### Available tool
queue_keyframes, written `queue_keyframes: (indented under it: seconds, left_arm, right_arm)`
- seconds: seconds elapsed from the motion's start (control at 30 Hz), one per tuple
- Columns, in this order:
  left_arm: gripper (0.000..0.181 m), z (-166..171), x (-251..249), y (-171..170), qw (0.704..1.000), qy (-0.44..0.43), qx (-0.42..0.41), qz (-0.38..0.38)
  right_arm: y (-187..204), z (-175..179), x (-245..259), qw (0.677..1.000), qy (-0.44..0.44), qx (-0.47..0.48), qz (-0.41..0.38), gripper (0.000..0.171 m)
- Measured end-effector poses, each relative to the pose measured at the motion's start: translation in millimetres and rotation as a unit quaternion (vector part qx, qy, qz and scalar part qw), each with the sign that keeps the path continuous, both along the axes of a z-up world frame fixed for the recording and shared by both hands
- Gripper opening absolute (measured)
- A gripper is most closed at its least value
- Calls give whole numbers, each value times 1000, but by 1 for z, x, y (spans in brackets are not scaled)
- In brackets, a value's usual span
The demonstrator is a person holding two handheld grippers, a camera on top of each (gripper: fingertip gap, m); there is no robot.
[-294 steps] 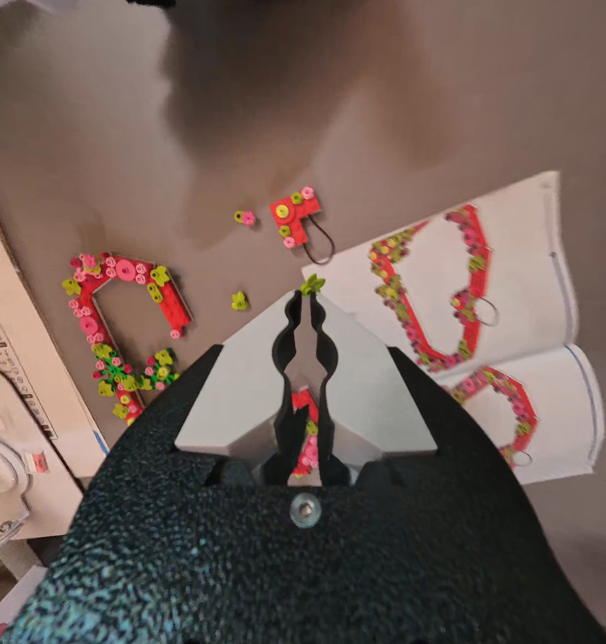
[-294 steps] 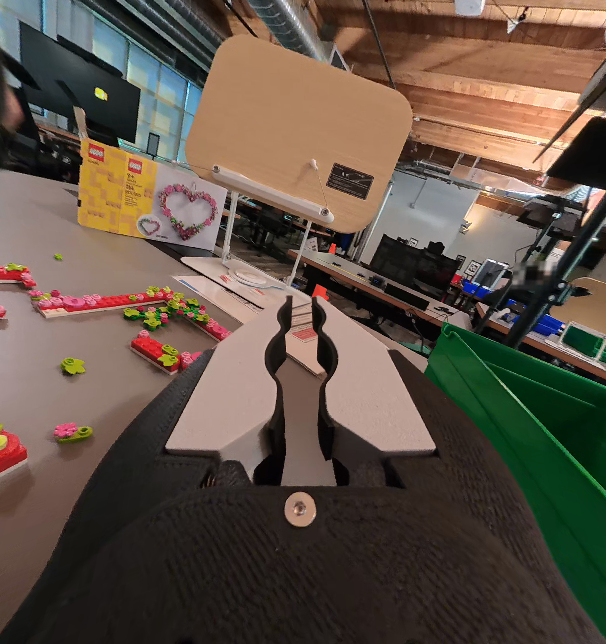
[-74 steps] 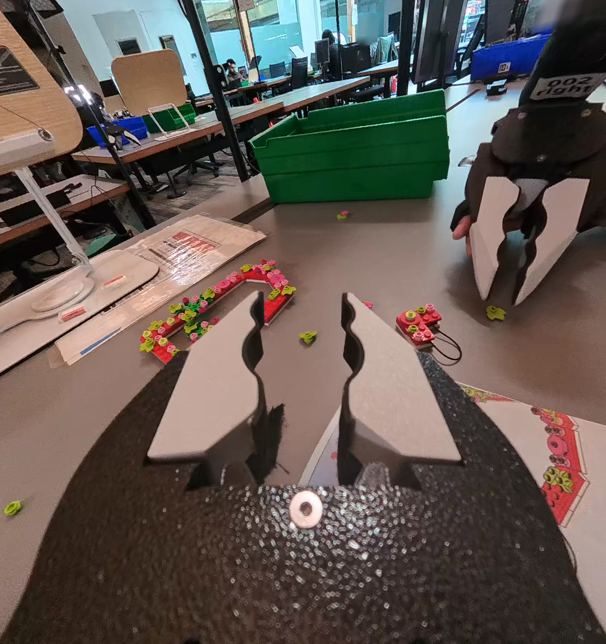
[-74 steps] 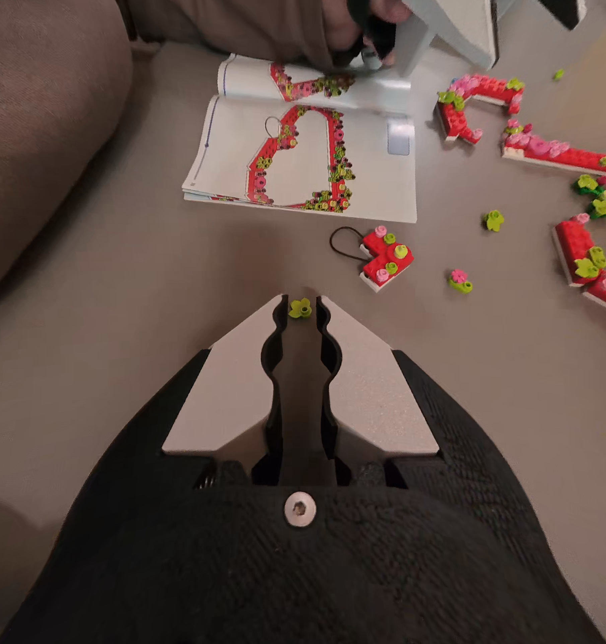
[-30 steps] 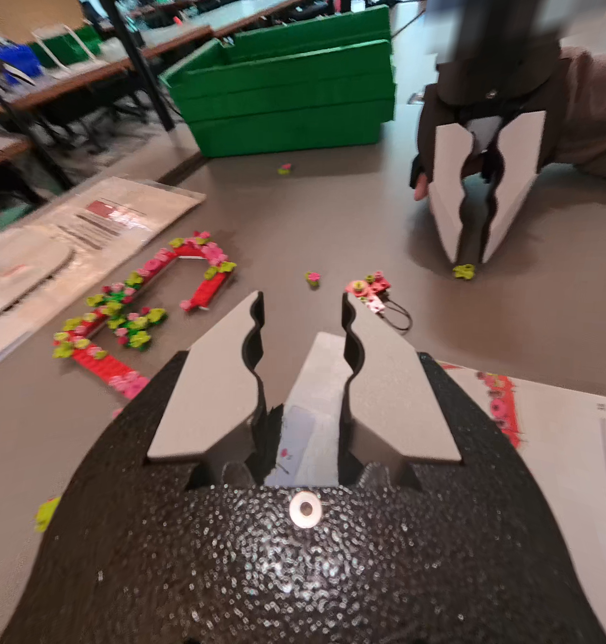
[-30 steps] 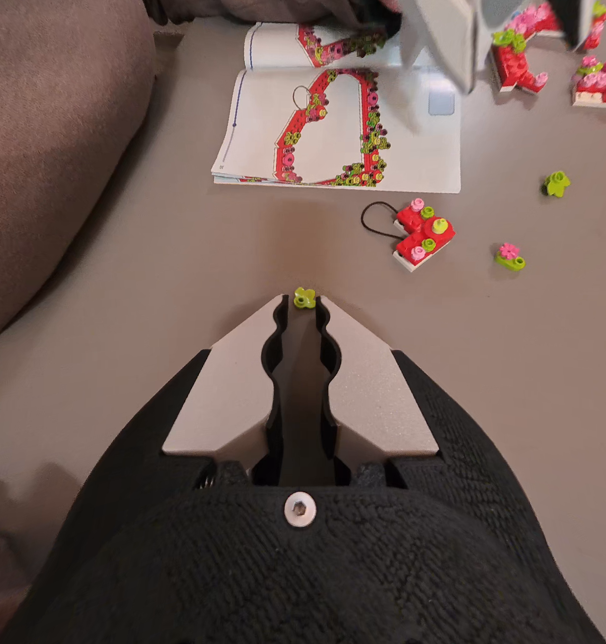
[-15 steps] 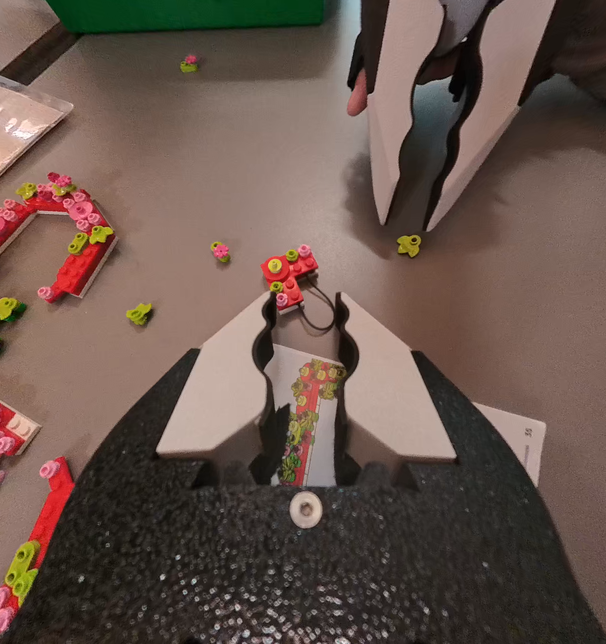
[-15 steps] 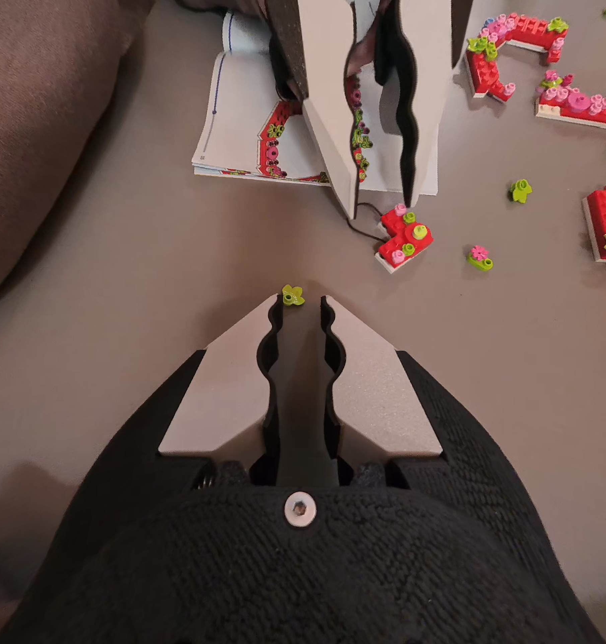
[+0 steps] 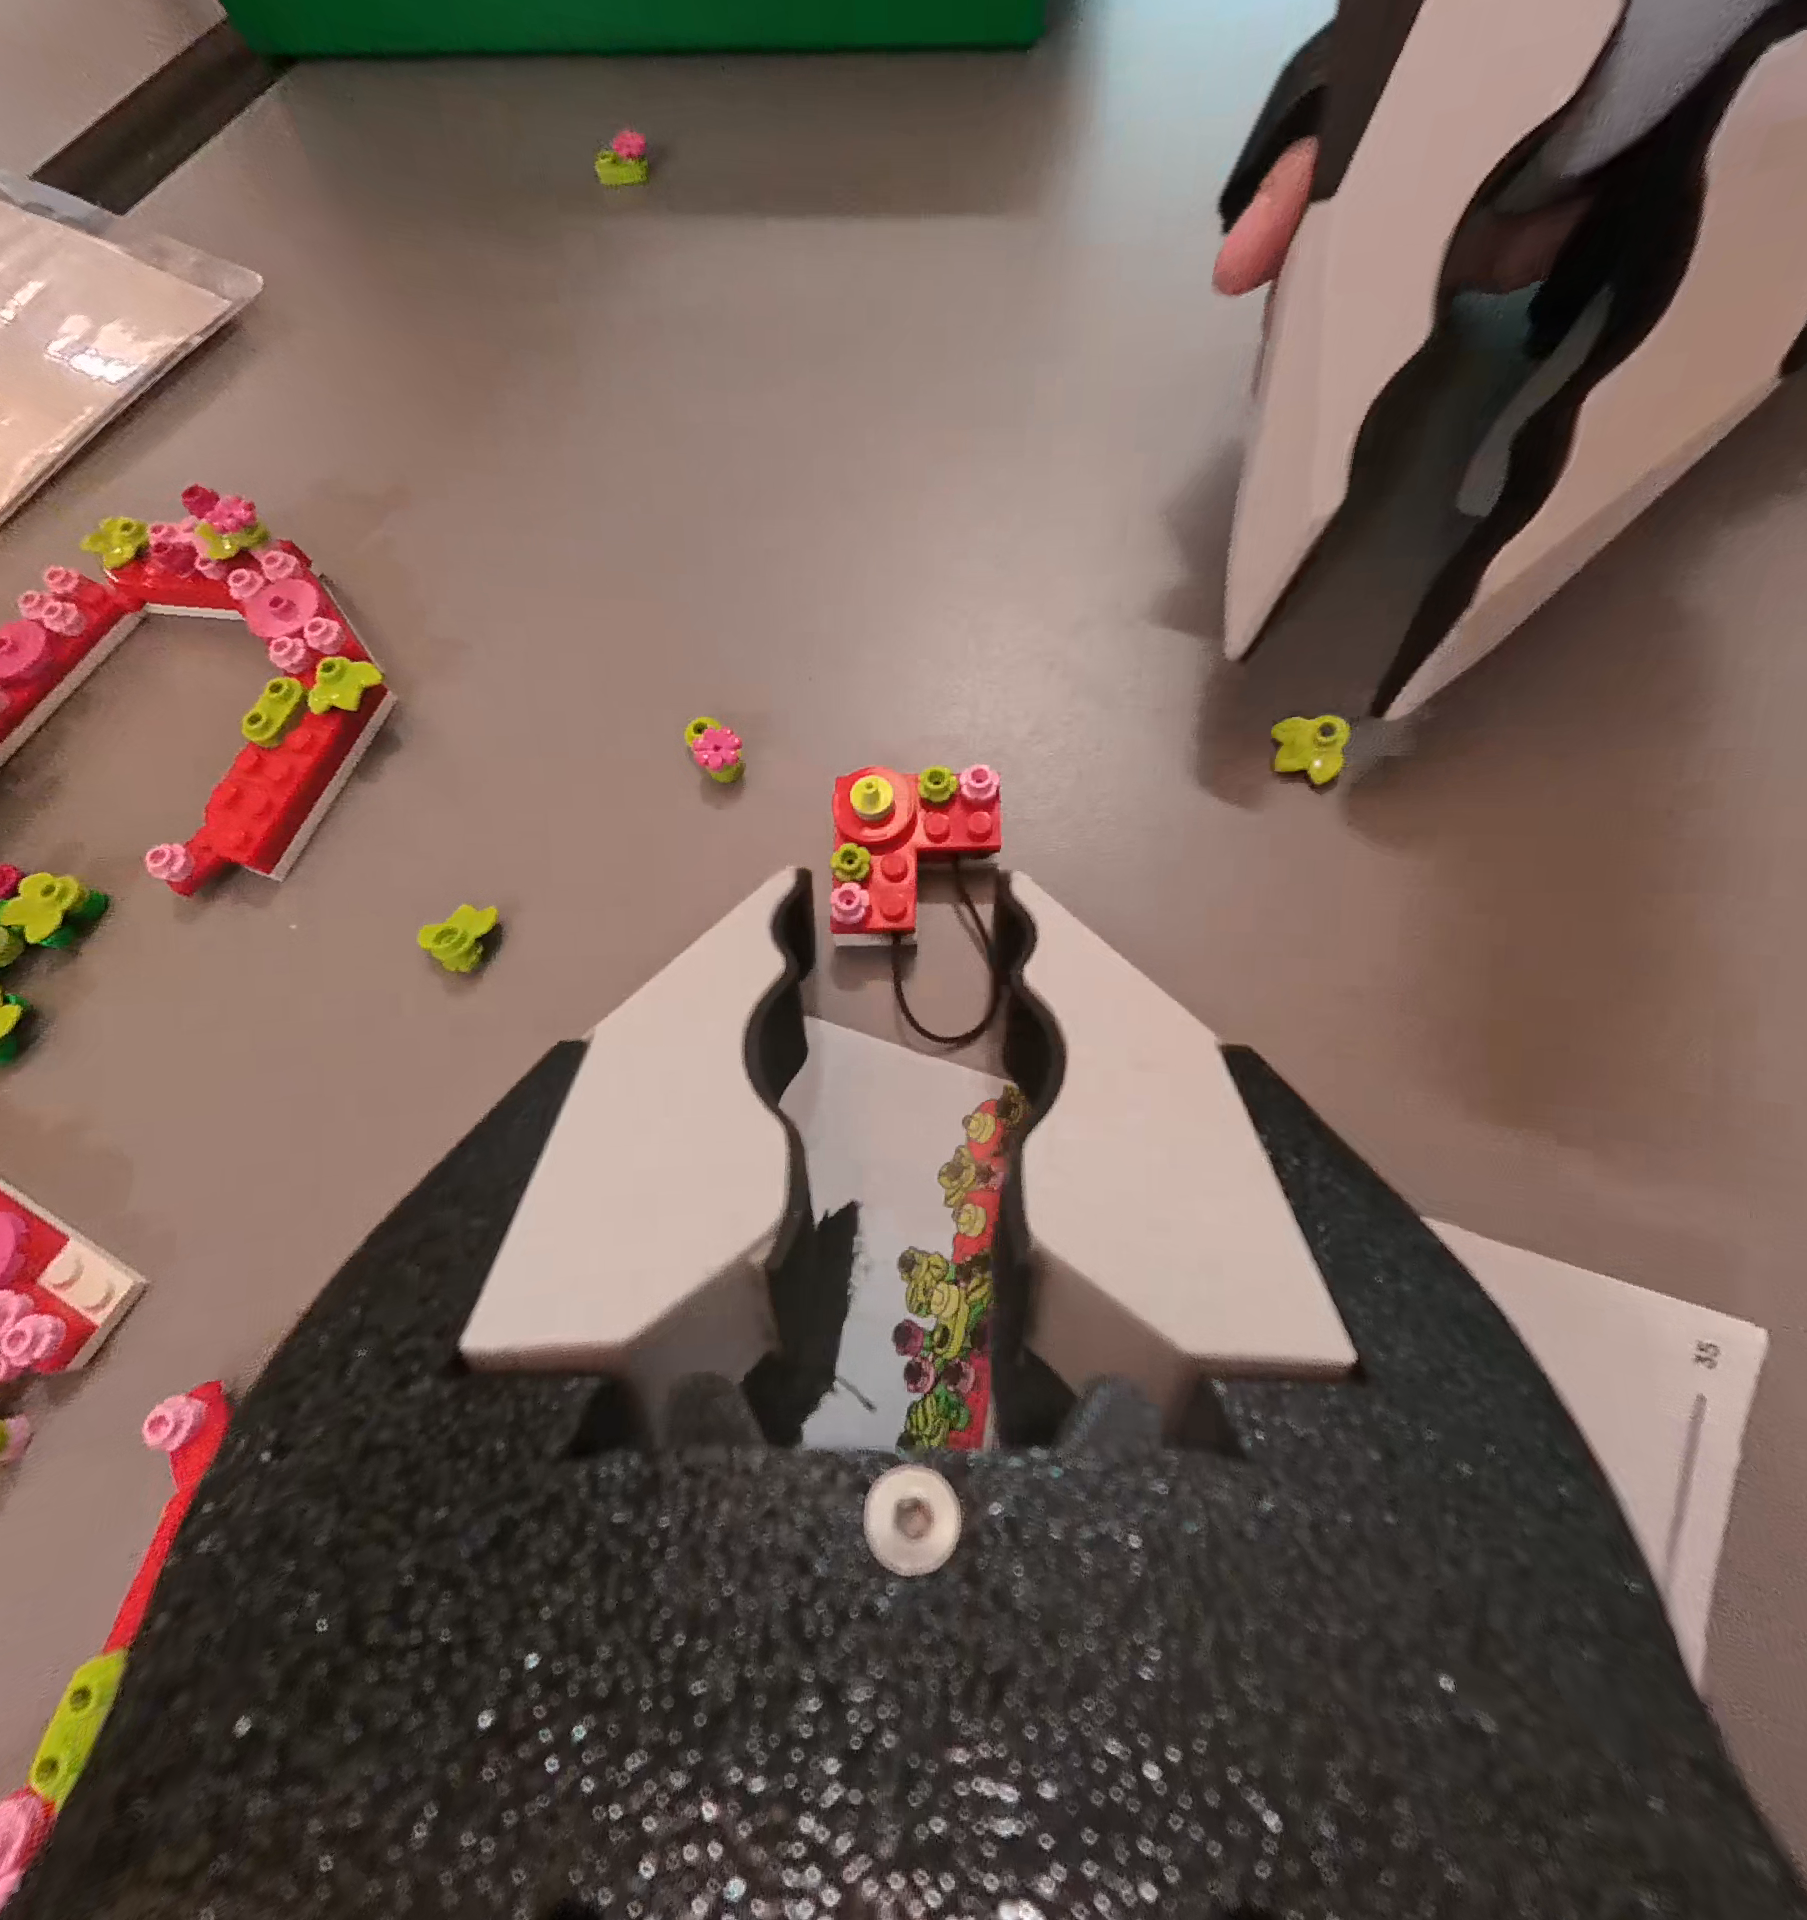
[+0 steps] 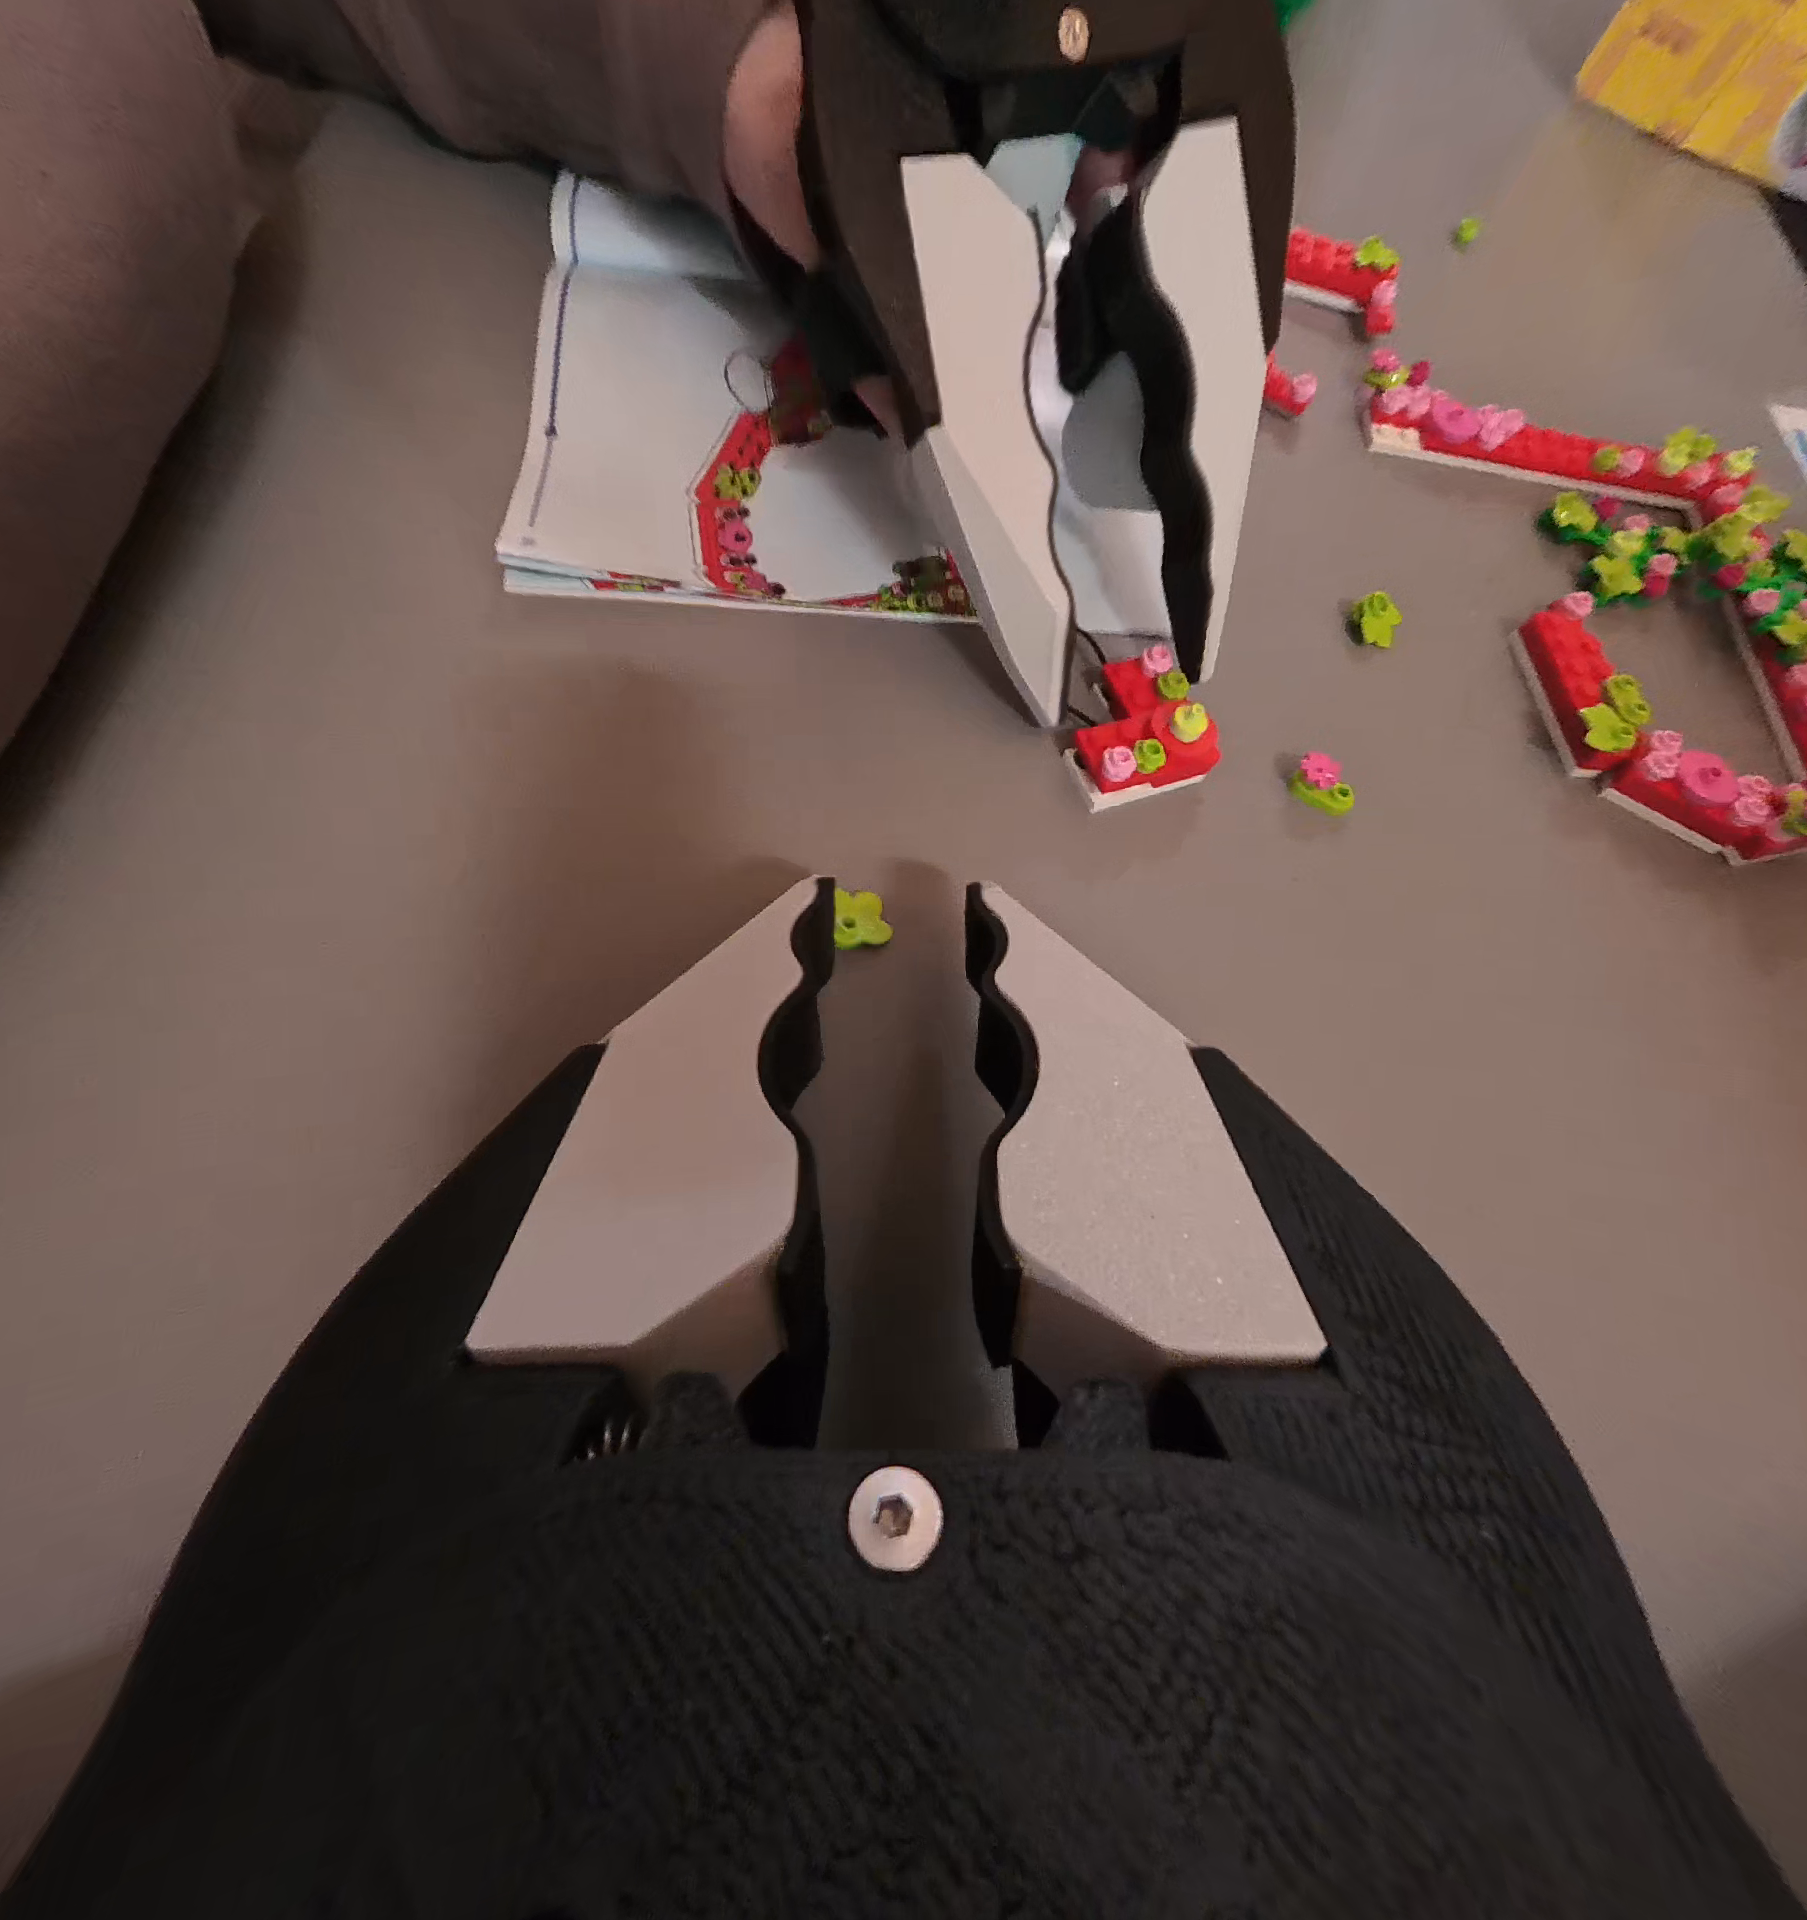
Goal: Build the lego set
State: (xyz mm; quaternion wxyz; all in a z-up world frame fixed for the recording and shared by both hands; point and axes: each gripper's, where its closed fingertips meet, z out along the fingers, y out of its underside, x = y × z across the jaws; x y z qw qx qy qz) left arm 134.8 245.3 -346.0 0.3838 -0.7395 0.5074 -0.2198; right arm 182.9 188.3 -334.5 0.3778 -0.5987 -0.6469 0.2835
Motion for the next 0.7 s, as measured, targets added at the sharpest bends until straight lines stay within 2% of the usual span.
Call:
queue_keyframes:
  seconds: [0.27,0.7]
  left_arm:
    - [16,-2,0,-1,1000,1,-4,4]
    - [15,-2,-4,1,1000,-9,-13,18]
  right_arm:
    - [-11,-8,4,997,-24,-60,-52,24]
    - [-12,-8,0,998,-42,-20,-46,13]
